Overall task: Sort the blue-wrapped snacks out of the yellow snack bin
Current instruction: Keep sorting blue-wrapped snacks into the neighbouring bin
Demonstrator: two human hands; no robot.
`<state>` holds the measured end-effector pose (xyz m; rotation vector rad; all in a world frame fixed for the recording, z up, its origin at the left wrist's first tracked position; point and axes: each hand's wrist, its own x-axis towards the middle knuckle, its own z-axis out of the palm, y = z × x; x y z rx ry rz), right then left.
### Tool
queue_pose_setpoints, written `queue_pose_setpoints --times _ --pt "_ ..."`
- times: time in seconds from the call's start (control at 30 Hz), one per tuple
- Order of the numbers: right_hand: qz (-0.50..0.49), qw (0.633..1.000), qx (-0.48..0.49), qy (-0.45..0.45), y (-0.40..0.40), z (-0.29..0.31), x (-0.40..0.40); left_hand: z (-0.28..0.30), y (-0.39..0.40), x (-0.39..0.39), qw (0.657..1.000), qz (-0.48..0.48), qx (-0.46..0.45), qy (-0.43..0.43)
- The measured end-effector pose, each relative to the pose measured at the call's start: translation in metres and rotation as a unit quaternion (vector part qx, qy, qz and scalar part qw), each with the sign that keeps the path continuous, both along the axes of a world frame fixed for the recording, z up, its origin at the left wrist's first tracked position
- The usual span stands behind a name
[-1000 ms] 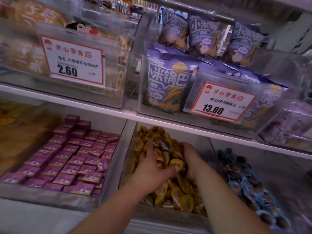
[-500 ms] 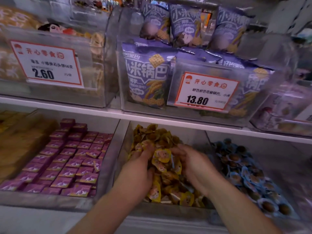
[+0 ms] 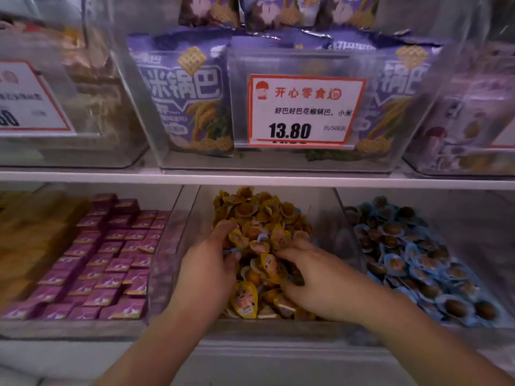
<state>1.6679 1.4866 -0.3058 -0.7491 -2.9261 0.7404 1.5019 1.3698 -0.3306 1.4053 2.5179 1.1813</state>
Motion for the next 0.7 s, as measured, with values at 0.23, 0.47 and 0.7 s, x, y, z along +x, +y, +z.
queue_pose_setpoints --times 0.23,0.47,0.7 --pt "-0.003 1.000 0.010 0.019 0.006 -0.004 0.007 0.014 0.003 0.005 0.986 -0.036 0.154 0.049" --pt "-0.073 0.978 -0.153 0.121 0.004 -0.009 -0.001 0.011 0.008 0.012 0.981 -0.159 -0.023 0.112" --pt "-0.151 0.978 -0.130 0.055 0.005 -0.021 -0.004 0.003 0.006 -0.005 0.970 -0.030 -0.118 0.211"
